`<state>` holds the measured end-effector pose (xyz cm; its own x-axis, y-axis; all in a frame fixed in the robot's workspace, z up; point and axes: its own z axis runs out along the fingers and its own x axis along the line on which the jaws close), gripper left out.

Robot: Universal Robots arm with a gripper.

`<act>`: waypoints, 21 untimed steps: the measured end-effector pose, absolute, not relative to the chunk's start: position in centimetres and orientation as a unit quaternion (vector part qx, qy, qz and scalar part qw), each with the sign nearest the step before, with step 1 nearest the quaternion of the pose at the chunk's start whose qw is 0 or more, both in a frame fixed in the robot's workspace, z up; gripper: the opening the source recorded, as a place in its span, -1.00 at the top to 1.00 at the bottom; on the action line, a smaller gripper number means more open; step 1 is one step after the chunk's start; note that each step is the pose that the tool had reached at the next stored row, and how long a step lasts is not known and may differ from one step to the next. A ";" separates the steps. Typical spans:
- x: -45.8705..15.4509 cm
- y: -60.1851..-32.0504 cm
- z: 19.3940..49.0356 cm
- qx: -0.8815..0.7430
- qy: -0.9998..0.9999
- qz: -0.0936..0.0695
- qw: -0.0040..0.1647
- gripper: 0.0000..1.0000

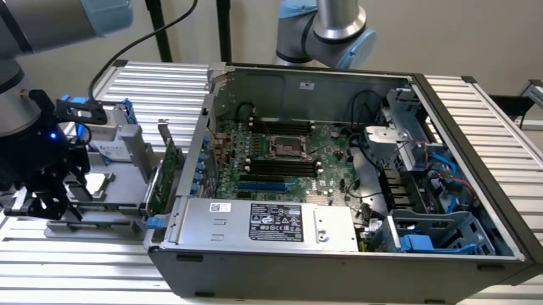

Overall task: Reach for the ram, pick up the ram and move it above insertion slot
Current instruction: 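Pick up the ram and move it above insertion slot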

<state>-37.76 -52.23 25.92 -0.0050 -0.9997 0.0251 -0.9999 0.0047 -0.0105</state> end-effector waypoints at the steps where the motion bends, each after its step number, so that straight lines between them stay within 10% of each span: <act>1: -37.8 -52.2 25.7 0.705 -0.709 0.013 0.005 0.15; 21: -38.2 -52.2 22.4 0.705 -0.709 0.004 -0.004 0.15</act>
